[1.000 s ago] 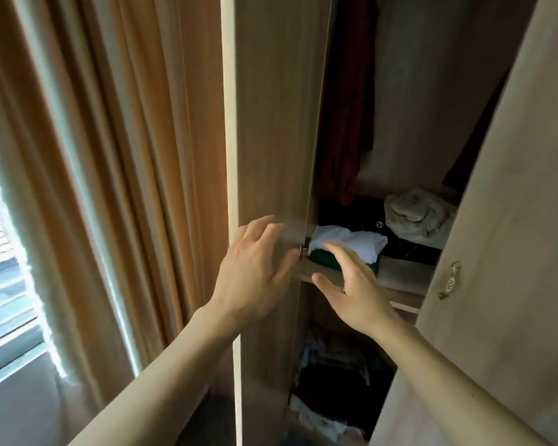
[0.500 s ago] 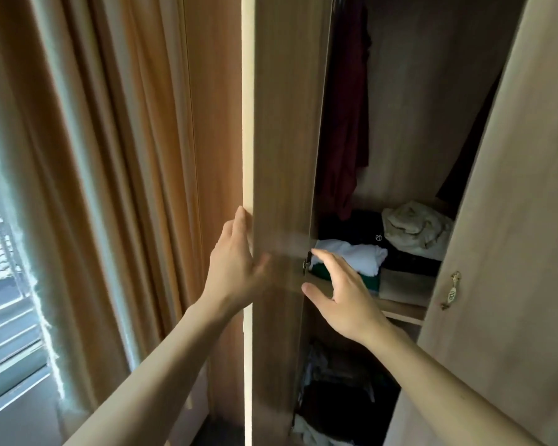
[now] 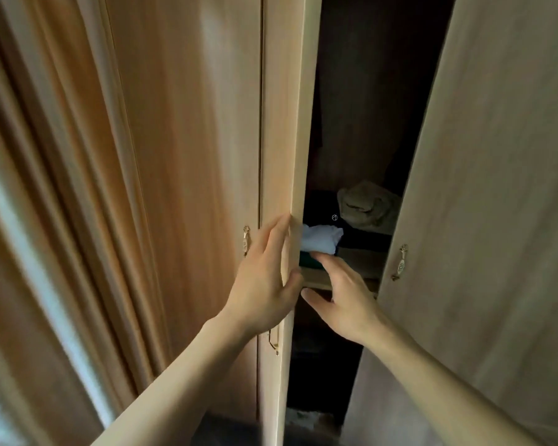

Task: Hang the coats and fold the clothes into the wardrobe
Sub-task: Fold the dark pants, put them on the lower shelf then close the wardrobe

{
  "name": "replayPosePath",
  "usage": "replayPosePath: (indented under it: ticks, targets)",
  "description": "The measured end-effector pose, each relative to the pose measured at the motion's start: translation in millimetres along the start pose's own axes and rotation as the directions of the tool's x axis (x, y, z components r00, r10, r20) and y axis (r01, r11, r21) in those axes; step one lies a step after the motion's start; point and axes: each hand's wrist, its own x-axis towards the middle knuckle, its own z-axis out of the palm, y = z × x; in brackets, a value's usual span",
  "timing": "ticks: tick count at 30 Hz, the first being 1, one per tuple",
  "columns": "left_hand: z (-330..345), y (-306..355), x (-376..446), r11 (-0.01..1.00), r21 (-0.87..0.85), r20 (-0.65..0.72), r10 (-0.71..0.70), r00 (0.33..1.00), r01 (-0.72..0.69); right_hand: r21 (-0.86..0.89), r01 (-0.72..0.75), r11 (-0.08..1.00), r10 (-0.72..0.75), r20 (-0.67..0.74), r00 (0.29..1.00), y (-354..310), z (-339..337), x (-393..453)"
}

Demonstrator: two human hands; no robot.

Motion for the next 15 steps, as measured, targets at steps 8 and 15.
replayPosePath:
  ticks: [8,15]
  targets:
    - [59,17,21,0.996,-0.048,0.077,0.083,0.994,-0.079,0.049,-0.057,0.997,0.059,-0.043,0.997,28,-34,-12]
    - [96,23,48,0.991,0.068,0.161,0.099,0.982,-0.111,-0.027,-0.089,0.996,0.085,-0.116,0.990,71,-53,0]
